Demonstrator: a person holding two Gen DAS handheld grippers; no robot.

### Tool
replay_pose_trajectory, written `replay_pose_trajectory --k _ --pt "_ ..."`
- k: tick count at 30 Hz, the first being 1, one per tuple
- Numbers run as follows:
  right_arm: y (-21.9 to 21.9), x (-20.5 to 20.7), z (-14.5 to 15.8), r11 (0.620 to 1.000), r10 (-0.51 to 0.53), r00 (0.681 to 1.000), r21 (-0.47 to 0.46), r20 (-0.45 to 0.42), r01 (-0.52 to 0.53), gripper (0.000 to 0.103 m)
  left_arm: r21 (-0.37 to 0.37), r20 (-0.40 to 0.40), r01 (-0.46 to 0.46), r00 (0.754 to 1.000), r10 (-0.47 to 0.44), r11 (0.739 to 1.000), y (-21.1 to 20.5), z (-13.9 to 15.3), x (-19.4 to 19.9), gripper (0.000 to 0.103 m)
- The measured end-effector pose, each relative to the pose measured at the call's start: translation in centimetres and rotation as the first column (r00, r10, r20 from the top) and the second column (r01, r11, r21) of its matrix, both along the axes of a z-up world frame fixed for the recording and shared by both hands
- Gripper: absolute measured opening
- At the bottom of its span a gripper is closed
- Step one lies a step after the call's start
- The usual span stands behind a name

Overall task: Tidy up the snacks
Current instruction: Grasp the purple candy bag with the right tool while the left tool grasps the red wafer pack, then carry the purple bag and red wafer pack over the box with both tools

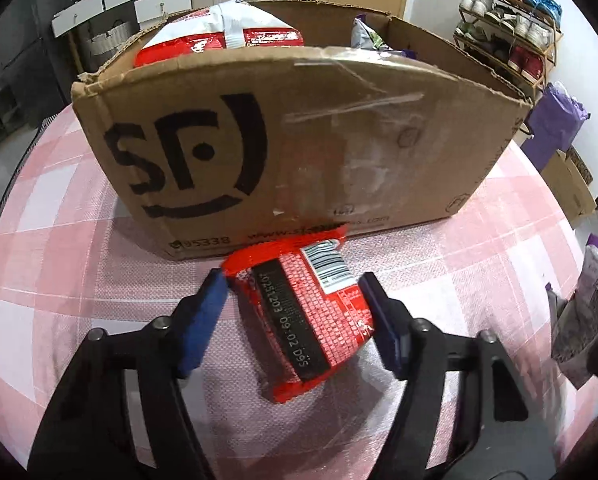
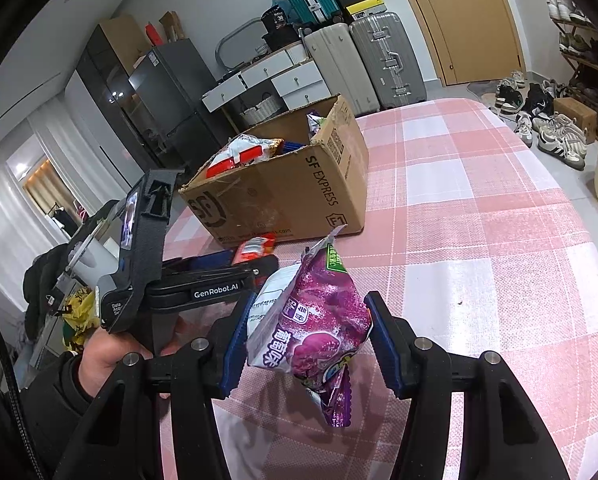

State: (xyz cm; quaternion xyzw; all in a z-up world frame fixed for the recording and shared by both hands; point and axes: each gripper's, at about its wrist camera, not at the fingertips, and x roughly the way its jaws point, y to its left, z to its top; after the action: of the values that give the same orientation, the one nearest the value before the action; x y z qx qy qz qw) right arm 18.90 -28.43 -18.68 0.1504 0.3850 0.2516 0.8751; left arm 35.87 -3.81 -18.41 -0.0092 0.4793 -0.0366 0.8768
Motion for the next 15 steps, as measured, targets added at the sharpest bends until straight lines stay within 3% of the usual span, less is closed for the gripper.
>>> replay_pose_trajectory --k 4,6,15 --pt "-0.1 -0.1 0.0 1.000 0.002 1.000 0.006 0.001 -0.002 0.055 -0.074 -0.008 0.041 0.999 -0.042 0.996 0.5 0.5 1.1 0.042" --pt "0.0 -0.2 0.1 1.000 0.006 1.000 0.001 0.005 -0.006 0.055 -0.119 -0.017 0.066 0.998 -0.068 0.991 1.2 0.6 1.4 0.042" --pt "0.2 -0.6 0.8 1.000 0.001 1.000 0.001 0.017 -0.001 0.055 -0.101 0.007 0.117 0.993 -0.117 0.988 0.9 0.9 1.4 0.041"
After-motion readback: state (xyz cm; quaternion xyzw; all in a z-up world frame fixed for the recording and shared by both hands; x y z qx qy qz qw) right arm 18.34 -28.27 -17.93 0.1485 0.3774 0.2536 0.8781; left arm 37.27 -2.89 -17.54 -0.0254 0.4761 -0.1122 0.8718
